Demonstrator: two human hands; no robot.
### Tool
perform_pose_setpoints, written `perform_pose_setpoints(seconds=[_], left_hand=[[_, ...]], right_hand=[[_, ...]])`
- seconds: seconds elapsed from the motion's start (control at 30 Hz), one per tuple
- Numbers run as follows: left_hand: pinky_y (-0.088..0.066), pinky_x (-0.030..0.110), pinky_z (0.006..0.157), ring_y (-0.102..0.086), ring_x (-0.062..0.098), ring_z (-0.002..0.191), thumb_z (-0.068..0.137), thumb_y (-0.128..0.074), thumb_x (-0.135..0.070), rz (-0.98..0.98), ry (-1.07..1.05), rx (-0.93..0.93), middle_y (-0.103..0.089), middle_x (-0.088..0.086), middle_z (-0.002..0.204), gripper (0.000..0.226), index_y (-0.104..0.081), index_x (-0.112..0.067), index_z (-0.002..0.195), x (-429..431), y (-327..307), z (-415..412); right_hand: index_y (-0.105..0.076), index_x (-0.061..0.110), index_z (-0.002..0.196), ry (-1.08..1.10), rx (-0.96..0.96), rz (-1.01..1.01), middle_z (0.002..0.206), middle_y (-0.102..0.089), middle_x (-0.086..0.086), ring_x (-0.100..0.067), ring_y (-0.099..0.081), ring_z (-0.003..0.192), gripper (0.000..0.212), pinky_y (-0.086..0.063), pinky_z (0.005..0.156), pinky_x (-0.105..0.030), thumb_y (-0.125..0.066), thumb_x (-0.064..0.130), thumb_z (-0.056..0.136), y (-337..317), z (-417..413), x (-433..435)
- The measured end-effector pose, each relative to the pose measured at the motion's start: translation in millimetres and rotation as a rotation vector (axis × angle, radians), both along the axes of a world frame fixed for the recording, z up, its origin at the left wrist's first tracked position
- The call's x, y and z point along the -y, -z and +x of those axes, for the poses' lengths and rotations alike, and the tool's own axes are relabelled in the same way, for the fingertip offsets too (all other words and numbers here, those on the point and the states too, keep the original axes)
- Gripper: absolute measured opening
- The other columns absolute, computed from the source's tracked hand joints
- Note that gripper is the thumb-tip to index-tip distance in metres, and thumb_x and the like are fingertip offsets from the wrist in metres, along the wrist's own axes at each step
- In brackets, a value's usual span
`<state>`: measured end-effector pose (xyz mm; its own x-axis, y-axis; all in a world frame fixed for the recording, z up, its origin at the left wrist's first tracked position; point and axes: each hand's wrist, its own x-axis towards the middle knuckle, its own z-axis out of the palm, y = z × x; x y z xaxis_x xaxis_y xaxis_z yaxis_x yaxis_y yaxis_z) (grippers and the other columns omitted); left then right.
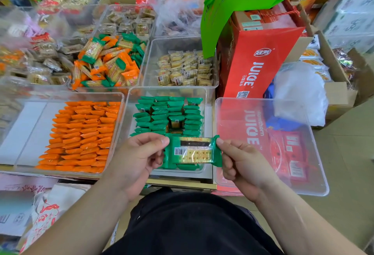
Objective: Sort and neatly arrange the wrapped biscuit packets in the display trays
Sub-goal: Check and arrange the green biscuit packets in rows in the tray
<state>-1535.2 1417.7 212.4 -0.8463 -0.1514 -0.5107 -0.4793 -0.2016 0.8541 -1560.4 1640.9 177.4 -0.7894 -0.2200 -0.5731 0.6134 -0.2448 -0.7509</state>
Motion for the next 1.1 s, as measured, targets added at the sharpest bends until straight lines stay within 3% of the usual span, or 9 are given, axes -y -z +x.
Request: perform_pose_setpoints(seconds=[0.13, 0.27, 0.4, 0.6, 0.67, 0.77, 0.87, 0.97, 1.1], left_hand=[[-0.044, 0.033, 0.054, -0.058, 0.021, 0.052, 0.091, -0.066, -0.005, -0.231, 0.058, -0.092, -0.065, 0.01, 0.063, 0.006, -0.07, -0.008, 0.088, -0.7, 2.3, -1.9], [-0.057, 0.031, 0.071, -0.074, 0.018, 0.078, 0.09, -0.068, -0.002, -0.399, 0.146, -0.144, -0.077, 0.005, 0.081, 0.013, -0.073, -0.014, 0.093, 1.6, 8.1, -6.2], [-0.056, 0.017, 0.075, -0.07, 0.004, 0.087, 0.087, -0.073, -0.007, -0.498, 0.277, -0.153, -0.076, -0.014, 0.09, 0.023, -0.076, -0.029, 0.093, 11.0, 22.2, -15.3], [-0.044, 0.007, 0.072, -0.059, -0.004, 0.085, 0.093, -0.07, -0.023, -0.874, 0.442, -0.109, -0.064, -0.023, 0.095, 0.018, -0.07, -0.03, 0.11, 38.8, 69.6, -52.6], [-0.039, 0.012, 0.069, -0.054, 0.001, 0.087, 0.094, -0.069, -0.029, -1.05, 0.521, -0.108, -0.061, -0.016, 0.102, 0.023, -0.07, -0.025, 0.116, 46.1, 86.6, -71.2], [-0.047, 0.03, 0.08, -0.056, 0.016, 0.099, 0.093, -0.067, -0.039, -1.245, 0.702, -0.145, -0.062, -0.003, 0.107, 0.03, -0.071, -0.024, 0.119, 51.4, 113.3, -100.1], [-0.047, 0.038, 0.092, -0.054, 0.024, 0.11, 0.093, -0.063, -0.051, -1.447, 0.954, -0.123, -0.059, -0.001, 0.11, 0.037, -0.069, -0.03, 0.123, 47.6, 135.3, -124.7], [-0.041, 0.04, 0.094, -0.051, 0.025, 0.11, 0.093, -0.061, -0.054, -1.524, 1.106, -0.144, -0.055, 0.0, 0.111, 0.038, -0.067, -0.034, 0.124, 39.9, 147.3, -134.4], [-0.039, 0.039, 0.088, -0.05, 0.024, 0.101, 0.097, -0.059, -0.046, -1.508, 1.103, -0.222, -0.053, -0.001, 0.101, 0.026, -0.073, -0.031, 0.113, 41.2, 159.2, -134.9]], right_hand=[[-0.064, 0.007, 0.089, -0.007, -0.037, 0.069, 0.069, -0.069, -0.015, -0.023, -0.065, 0.055, 0.021, -0.047, 0.047, -0.025, -0.061, 0.027, 0.097, -4.1, -2.3, 2.7], [-0.063, 0.004, 0.107, 0.062, -0.028, 0.023, 0.094, -0.075, -0.021, -0.034, -0.075, 0.09, 0.035, -0.057, 0.067, -0.036, -0.057, 0.037, 0.098, -6.1, -9.8, 7.7], [-0.066, 0.005, 0.099, 0.115, -0.068, 0.071, 0.092, -0.076, -0.013, -0.031, -0.075, 0.082, 0.009, -0.058, 0.061, -0.028, -0.068, 0.011, 0.092, 3.4, -20.6, 13.2], [-0.056, 0.014, 0.112, 0.141, -0.143, 0.303, 0.094, -0.073, -0.014, -0.026, -0.073, 0.073, 0.03, -0.059, 0.066, -0.03, -0.067, -0.004, 0.091, 28.5, -40.5, 22.1], [-0.057, 0.02, 0.12, 0.134, -0.166, 0.366, 0.095, -0.072, -0.012, -0.027, -0.073, 0.075, 0.038, -0.059, 0.068, -0.029, -0.066, -0.003, 0.091, 36.4, -46.2, 24.6], [-0.063, 0.016, 0.124, 0.093, -0.199, 0.427, 0.098, -0.073, -0.007, -0.023, -0.072, 0.076, 0.037, -0.058, 0.07, -0.028, -0.064, -0.002, 0.093, 45.9, -51.0, 28.5], [-0.069, 0.013, 0.119, 0.05, -0.214, 0.503, 0.094, -0.076, -0.002, -0.021, -0.073, 0.077, 0.029, -0.059, 0.073, -0.032, -0.064, 0.0, 0.093, 53.6, -52.4, 31.7], [-0.069, 0.013, 0.116, 0.034, -0.22, 0.538, 0.093, -0.076, 0.002, -0.022, -0.073, 0.076, 0.027, -0.061, 0.075, -0.033, -0.065, 0.0, 0.093, 55.9, -52.1, 34.7], [-0.068, 0.026, 0.105, 0.049, -0.228, 0.577, 0.09, -0.076, 0.006, -0.021, -0.073, 0.073, 0.029, -0.06, 0.072, -0.031, -0.066, 0.0, 0.092, 59.1, -51.8, 39.2]])
